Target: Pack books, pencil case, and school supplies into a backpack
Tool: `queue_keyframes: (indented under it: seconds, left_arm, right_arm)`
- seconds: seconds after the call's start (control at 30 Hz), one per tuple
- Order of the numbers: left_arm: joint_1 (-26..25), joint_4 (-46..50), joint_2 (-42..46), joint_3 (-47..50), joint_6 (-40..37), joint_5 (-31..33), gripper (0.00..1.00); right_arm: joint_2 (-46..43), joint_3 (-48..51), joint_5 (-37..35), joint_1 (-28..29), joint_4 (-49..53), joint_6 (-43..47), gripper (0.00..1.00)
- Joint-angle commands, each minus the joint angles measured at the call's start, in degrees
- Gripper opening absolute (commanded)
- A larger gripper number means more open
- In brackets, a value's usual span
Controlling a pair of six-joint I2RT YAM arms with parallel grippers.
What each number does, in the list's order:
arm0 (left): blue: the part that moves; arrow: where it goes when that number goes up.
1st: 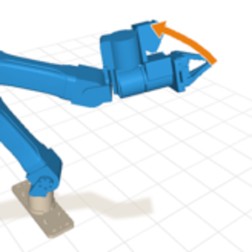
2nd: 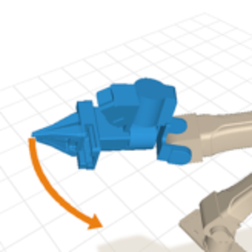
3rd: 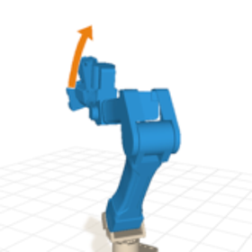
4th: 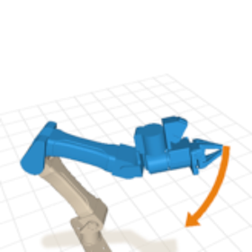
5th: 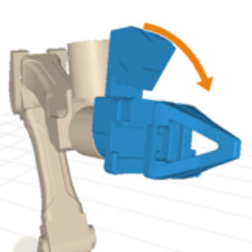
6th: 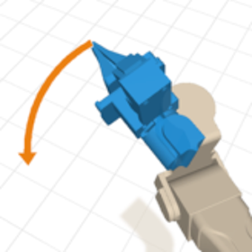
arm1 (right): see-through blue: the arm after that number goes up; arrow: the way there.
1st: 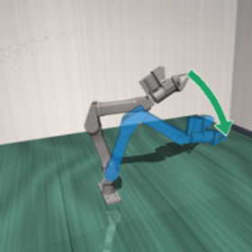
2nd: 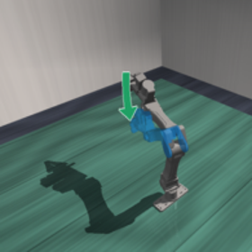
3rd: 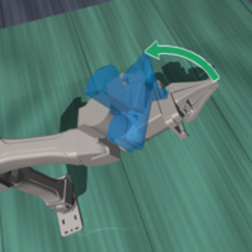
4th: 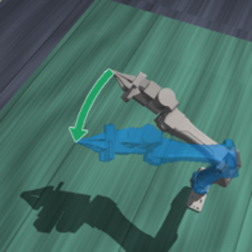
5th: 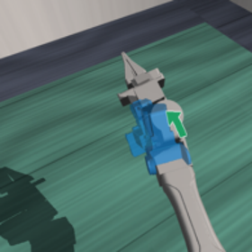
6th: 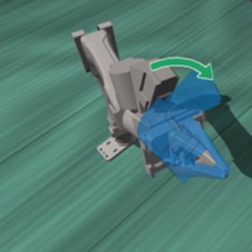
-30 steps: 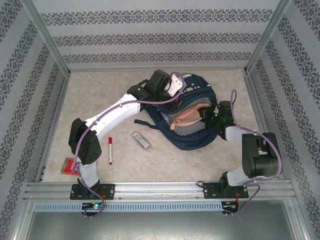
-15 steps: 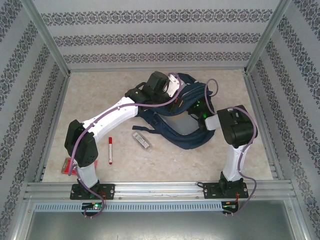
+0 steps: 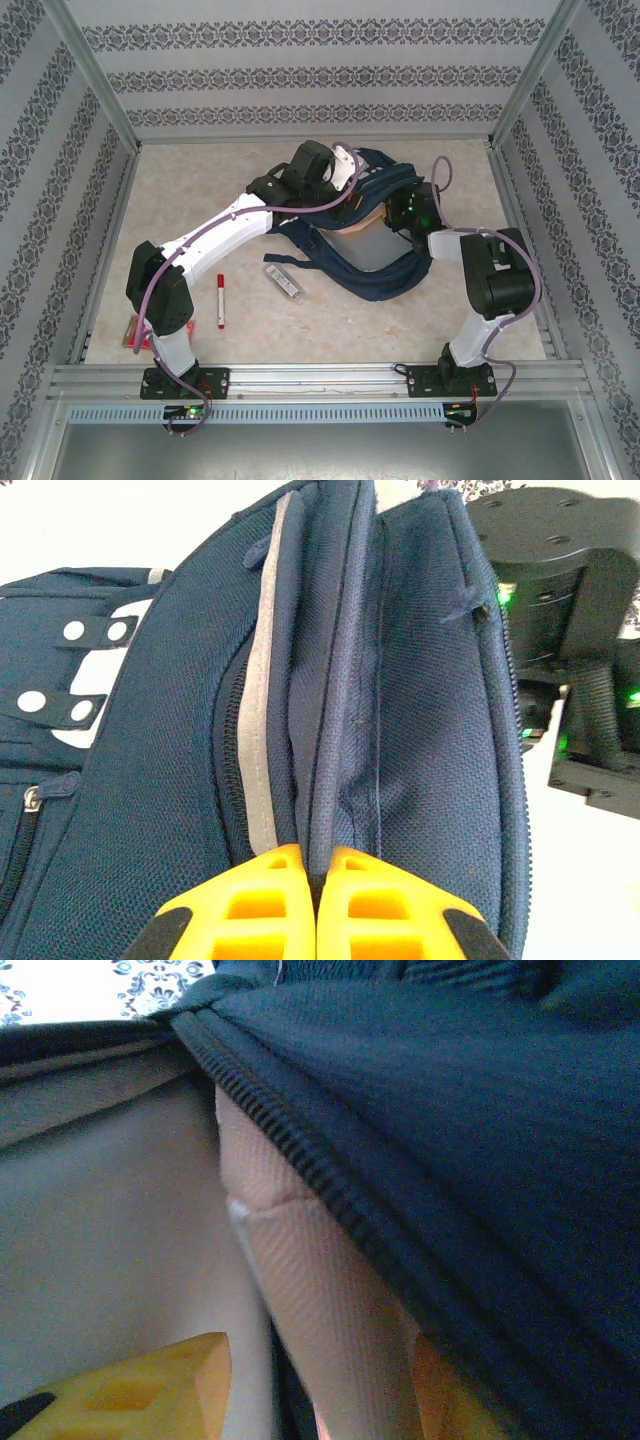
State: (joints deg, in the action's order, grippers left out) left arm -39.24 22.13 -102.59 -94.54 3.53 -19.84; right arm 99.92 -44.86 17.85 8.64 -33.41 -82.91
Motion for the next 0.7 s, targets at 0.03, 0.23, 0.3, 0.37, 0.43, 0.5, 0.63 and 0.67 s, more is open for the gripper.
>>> queue_keyframes:
  seconds: [0.03, 0.23, 0.3, 0.37, 0.43, 0.5, 0.63, 0.67]
  left_arm:
    - [0.7, -7.5, 3.5, -0.7, 0.6, -0.5, 0.00]
    - [0.7, -7.5, 3.4, -0.5, 0.6, -0.6, 0.00]
    - [0.8, -7.5, 3.4, -0.4, 0.7, -0.6, 0.00]
    - [0.7, -7.4, 3.2, -0.4, 0.9, -0.9, 0.00]
    - [0.8, -7.6, 3.3, -0.4, 1.1, -1.0, 0.00]
    - [0.8, -7.7, 3.2, -0.4, 1.5, -1.2, 0.00]
    - [0.7, -7.6, 3.3, -0.8, 1.5, -1.5, 0.00]
    - [0.7, -7.5, 3.2, -0.9, 1.5, -1.6, 0.00]
  right_arm:
    - [-5.1, 2.5, 4.1, -1.0, 6.3, 3.6, 0.51]
    - [-9.3, 5.9, 5.7, -0.5, 10.9, 4.9, 0.51]
    - [-10.0, 7.0, 5.6, 0.1, 11.2, 4.9, 0.50]
    - [-10.3, 7.6, 5.1, 0.8, 11.5, 5.2, 0.50]
    - [-9.4, 7.6, 4.9, 1.4, 11.0, 5.4, 0.48]
    - [-7.9, 7.0, 4.6, 1.6, 10.4, 5.4, 0.48]
    - [-5.2, 5.6, 3.4, 2.2, 9.4, 5.7, 0.49]
    - [-4.4, 5.4, 3.3, 2.4, 8.4, 5.7, 0.46]
